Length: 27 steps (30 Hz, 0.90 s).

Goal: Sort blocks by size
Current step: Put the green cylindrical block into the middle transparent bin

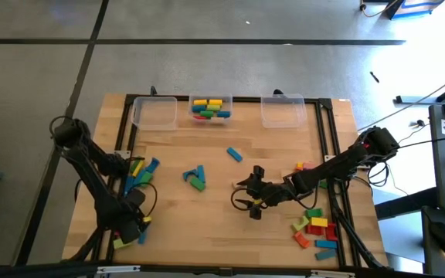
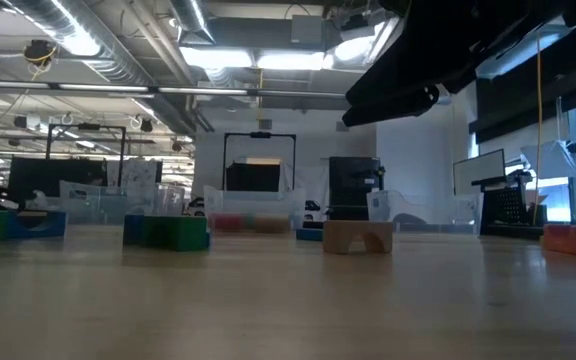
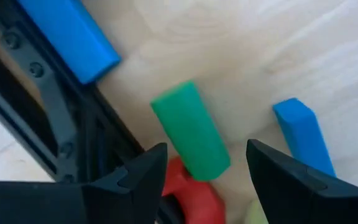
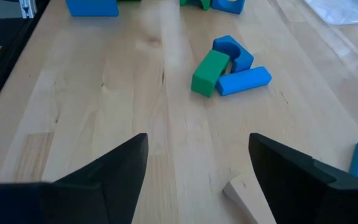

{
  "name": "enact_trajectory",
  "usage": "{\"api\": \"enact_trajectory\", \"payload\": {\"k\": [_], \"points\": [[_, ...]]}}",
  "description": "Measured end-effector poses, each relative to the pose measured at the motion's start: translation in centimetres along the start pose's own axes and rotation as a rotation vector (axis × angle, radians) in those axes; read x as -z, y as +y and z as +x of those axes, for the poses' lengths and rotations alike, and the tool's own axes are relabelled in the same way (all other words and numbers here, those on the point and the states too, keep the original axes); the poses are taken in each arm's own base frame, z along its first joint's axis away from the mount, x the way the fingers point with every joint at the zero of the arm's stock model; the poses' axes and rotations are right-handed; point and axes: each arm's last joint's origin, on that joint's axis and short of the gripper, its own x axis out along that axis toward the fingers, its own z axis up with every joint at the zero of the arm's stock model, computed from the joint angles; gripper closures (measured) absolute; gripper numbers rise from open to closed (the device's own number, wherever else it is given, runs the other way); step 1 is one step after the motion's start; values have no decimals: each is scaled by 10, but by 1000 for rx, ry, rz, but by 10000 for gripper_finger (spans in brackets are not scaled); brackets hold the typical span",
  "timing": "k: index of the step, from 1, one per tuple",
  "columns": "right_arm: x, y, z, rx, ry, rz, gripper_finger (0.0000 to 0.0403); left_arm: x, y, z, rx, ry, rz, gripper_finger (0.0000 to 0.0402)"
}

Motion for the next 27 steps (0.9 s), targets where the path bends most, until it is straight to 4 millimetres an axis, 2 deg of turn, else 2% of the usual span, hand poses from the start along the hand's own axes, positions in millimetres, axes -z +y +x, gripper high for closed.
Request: {"api": "enact_trajectory", "payload": {"k": [8, 15, 19, 22, 27], "points": [[0, 0, 0, -10, 2, 0, 123, -2, 5, 12, -55, -5, -18, 188], [0, 0, 0, -10, 1, 0, 123, -4, 6, 37, 22, 33, -12, 188], [0, 0, 0, -10, 1, 0, 123, -5, 7, 42, 33, 45, -11, 189], [0, 0, 0, -9, 1, 0, 123, -5, 8, 42, 32, 43, 18, 206], [0, 0, 0, -9, 1, 0, 123, -7, 7, 42, 34, 41, 63, 261]]}}
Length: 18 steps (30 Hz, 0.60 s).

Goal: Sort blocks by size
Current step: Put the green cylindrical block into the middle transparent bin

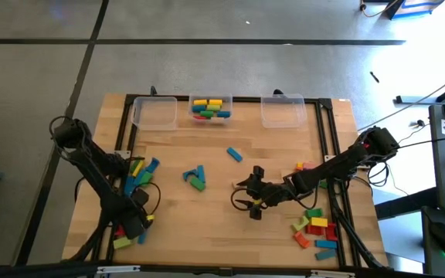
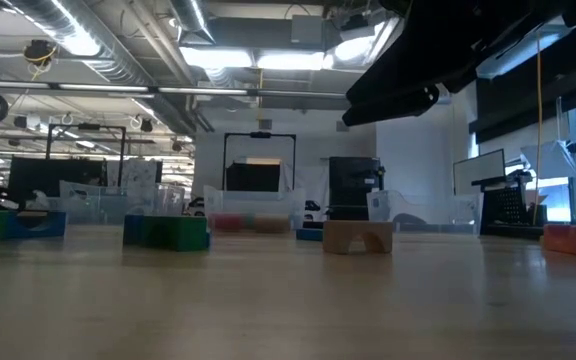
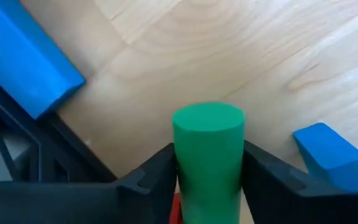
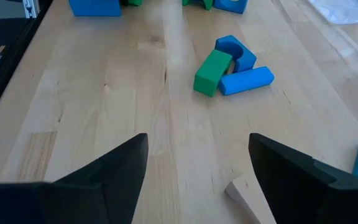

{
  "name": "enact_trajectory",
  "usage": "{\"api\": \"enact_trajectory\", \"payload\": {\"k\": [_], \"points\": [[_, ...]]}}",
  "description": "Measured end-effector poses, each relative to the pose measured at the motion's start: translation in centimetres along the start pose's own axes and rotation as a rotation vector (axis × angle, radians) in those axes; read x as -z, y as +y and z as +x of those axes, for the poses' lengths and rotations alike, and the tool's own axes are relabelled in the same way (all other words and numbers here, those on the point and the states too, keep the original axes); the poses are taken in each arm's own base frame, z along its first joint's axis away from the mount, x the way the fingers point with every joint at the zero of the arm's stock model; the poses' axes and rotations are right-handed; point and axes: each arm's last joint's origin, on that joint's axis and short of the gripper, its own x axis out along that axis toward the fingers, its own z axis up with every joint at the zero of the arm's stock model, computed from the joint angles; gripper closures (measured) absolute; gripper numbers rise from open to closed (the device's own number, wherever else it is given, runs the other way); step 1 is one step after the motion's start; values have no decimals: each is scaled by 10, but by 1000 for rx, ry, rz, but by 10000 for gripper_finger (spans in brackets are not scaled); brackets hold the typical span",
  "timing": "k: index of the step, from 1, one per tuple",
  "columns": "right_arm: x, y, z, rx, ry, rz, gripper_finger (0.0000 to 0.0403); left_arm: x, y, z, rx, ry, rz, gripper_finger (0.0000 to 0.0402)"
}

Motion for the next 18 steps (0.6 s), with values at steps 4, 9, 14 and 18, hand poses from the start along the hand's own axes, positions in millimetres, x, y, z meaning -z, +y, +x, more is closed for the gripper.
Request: {"api": "enact_trajectory", "payload": {"k": [4, 9, 14, 18], "points": [[0, 0, 0, 0, 0, 0, 123, -4, -3, -3, 0, 9, 44, 271], [0, 0, 0, 0, -1, 1, 123, -13, -5, -23, -16, 3, 64, 271], [0, 0, 0, 0, -1, 0, 123, -31, -4, -55, 0, -80, 74, 271], [0, 0, 0, 0, -1, 0, 123, -52, -5, -78, 85, -204, 106, 271]]}}
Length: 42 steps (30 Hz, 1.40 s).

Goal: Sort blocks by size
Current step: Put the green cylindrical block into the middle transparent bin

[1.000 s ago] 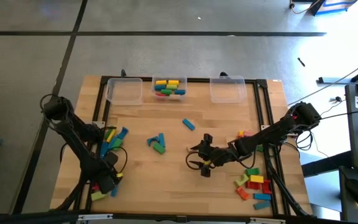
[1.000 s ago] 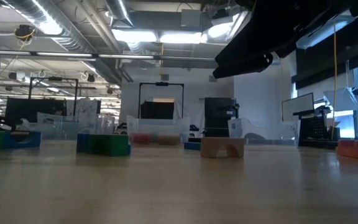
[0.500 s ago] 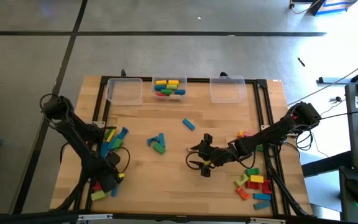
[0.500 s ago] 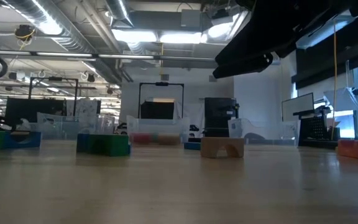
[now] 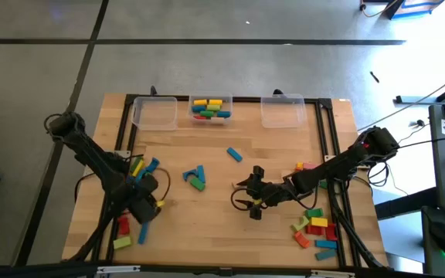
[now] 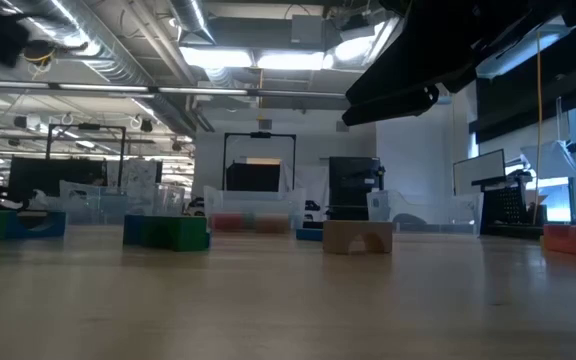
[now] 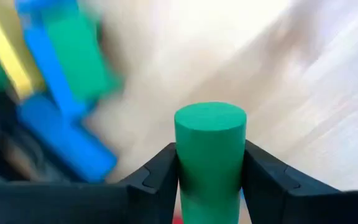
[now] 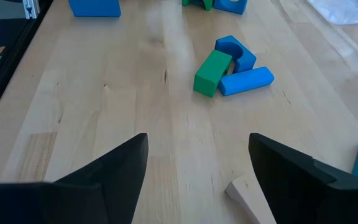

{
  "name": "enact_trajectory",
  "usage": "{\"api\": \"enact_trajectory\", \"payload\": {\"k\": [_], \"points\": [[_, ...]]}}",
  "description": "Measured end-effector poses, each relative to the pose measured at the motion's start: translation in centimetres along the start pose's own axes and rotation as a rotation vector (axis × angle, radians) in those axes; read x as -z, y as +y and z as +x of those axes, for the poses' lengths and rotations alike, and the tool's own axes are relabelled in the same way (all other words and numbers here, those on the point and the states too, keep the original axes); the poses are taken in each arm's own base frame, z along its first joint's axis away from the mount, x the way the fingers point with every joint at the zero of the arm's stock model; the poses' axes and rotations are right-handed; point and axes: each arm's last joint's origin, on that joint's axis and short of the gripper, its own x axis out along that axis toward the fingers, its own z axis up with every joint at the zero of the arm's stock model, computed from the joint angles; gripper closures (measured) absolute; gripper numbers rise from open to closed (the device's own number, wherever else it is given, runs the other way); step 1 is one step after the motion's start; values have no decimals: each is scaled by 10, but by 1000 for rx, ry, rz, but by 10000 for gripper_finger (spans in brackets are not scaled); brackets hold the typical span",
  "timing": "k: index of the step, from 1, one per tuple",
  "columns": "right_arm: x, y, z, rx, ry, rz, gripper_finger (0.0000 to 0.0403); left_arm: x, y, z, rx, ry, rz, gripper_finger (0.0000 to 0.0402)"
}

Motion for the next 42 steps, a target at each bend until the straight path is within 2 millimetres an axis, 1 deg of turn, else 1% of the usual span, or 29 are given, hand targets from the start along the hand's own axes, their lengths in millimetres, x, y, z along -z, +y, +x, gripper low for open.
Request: {"api": "enact_trajectory", "payload": {"k": [6, 9, 16, 20, 23, 26, 30, 34, 38, 42], "points": [[0, 0, 0, 2, 0, 0, 123, -45, 8, -13, 34, -212, 71, 268], [0, 0, 0, 11, -3, 0, 123, -70, 10, -13, 34, -307, 134, 267], [0, -1, 0, 37, -11, 0, 123, -137, 14, -11, 70, -491, 269, 266], [0, -2, 0, 69, -15, -3, 123, -172, 24, -15, 60, -632, 322, 266], [-1, -2, 0, 84, -27, -2, 123, -196, 37, -19, 30, -726, 332, 266], [0, -4, 1, 99, -21, -7, 123, -216, 49, -18, 23, -769, 346, 265], [0, -11, 3, 131, -9, -14, 123, -241, 63, -9, 23, -790, 425, 265], [-2, -18, 5, 179, -16, -36, 123, -264, 78, 5, -39, -812, 409, 265], [-5, -28, 8, 206, -10, -27, 123, -281, 93, 23, -99, -787, 400, 265], [-4, -44, 12, 251, 32, -29, 123, -294, 107, 43, -139, -749, 380, 265]]}}
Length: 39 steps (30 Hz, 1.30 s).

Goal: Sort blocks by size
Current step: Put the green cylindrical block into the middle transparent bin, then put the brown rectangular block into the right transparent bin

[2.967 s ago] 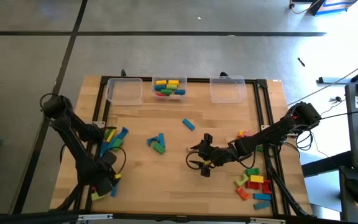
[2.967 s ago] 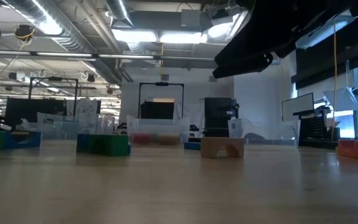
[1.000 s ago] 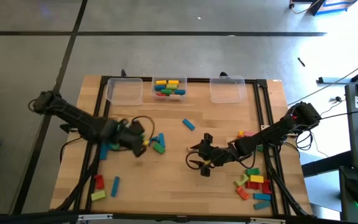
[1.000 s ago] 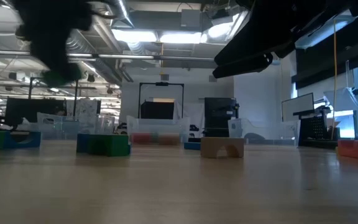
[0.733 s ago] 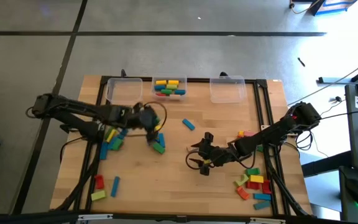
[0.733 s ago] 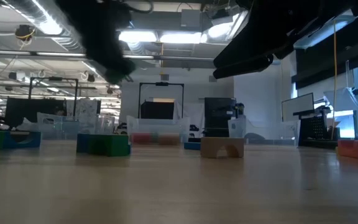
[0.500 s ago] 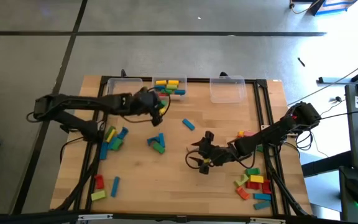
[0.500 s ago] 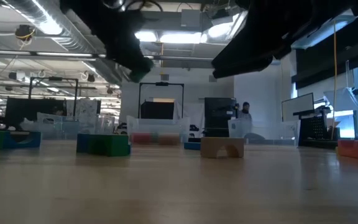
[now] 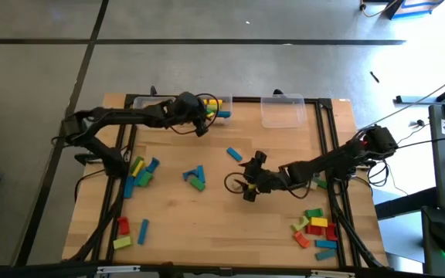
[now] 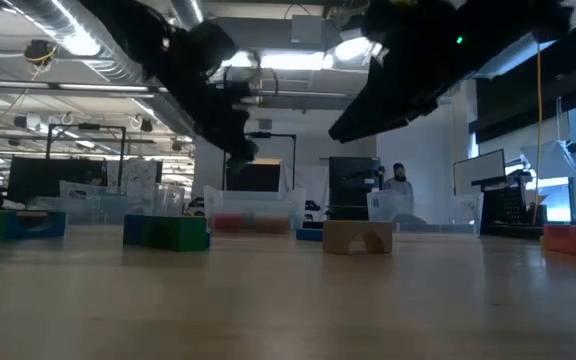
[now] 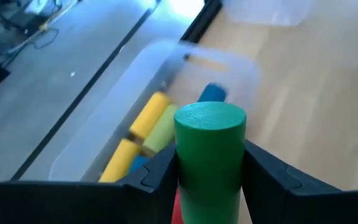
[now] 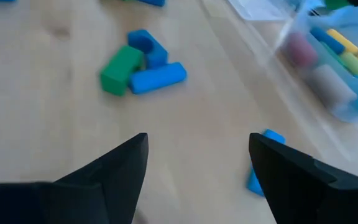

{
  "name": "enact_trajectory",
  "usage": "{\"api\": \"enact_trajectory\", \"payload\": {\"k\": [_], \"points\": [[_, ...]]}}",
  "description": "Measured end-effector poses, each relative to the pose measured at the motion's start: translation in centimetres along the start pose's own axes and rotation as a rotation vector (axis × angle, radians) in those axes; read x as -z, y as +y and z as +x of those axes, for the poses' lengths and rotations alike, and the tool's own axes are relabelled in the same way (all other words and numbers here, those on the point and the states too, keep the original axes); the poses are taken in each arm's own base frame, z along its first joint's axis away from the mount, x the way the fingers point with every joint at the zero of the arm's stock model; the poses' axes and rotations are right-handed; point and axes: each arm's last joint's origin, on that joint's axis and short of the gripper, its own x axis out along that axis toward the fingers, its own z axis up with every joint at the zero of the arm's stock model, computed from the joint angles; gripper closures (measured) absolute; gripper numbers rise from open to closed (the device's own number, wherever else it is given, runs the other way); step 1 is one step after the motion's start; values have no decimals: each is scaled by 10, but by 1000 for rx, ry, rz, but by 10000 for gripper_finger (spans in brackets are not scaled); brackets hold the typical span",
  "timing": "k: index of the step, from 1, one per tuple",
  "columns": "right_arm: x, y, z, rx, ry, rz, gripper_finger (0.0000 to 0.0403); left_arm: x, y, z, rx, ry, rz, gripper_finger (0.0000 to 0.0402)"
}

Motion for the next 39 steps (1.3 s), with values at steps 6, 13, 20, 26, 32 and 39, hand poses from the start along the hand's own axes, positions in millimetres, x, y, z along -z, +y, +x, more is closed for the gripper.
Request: {"api": "enact_trajectory", "payload": {"k": [6, 13, 20, 26, 32, 39], "points": [[0, -25, 12, 77, 55, -59, 123, 10, 12, 31, 35, -8, 23, 265], [-3, -54, 25, 89, 94, -88, 123, 22, 14, 54, 81, 13, 56, 265], [-3, -61, 28, 90, 101, -72, 123, 26, 17, 58, 75, 34, 14, 258], [0, -60, 28, 47, 136, -44, 123, 26, 17, 58, 75, 31, 26, 208], [4, -62, 23, 68, 247, -13, 123, 21, 17, 50, 75, 12, 4, 179], [-7, -67, 3, 65, 424, 57, 123, -3, 11, 20, 90, -110, -15, 183]]}}
